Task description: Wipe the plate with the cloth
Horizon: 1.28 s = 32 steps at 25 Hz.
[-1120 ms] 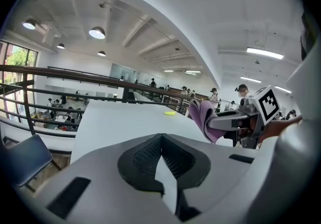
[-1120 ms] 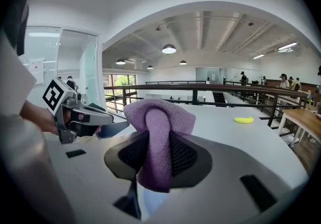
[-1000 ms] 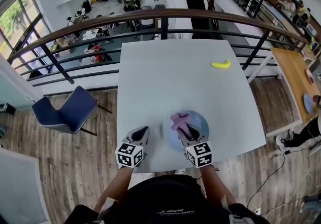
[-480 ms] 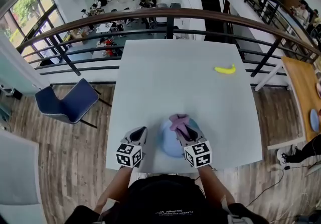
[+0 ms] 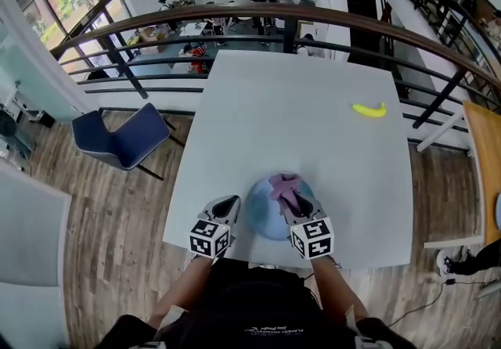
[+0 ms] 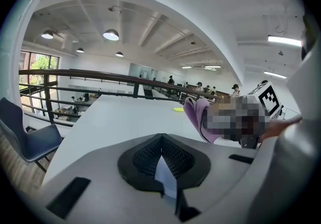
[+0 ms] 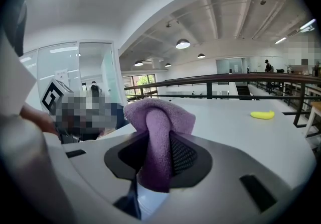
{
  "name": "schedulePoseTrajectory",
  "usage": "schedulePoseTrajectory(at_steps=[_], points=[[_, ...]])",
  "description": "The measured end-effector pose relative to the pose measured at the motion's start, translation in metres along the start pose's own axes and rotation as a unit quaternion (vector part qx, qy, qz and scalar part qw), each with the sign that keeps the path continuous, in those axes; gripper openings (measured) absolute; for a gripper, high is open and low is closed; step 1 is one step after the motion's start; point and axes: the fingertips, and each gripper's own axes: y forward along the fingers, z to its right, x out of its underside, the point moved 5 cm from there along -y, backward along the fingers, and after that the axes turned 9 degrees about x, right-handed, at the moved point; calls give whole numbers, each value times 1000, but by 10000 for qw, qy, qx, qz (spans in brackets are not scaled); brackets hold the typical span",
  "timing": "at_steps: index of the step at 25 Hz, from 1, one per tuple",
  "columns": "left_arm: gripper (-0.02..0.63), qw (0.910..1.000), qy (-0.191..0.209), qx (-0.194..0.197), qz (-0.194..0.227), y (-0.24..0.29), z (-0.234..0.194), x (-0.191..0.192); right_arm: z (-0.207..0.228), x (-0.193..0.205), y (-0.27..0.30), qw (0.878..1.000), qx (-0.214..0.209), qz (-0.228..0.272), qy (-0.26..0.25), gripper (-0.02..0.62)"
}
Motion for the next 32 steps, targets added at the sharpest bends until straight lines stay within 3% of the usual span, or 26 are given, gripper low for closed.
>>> schedulePoseTrajectory(at_steps=[8,18,32], points=[[12,10000,57,-8,-54,7,4,-1,3,2,2,9997,-144,21,203,117],[12,10000,38,75,22,10,-15,-1,-8,6,16,9999,-124,-107,-4,117],[12,9996,-214,181,-93,31,-34,15,-5,22,52,9972,-155,-682,-270,117]])
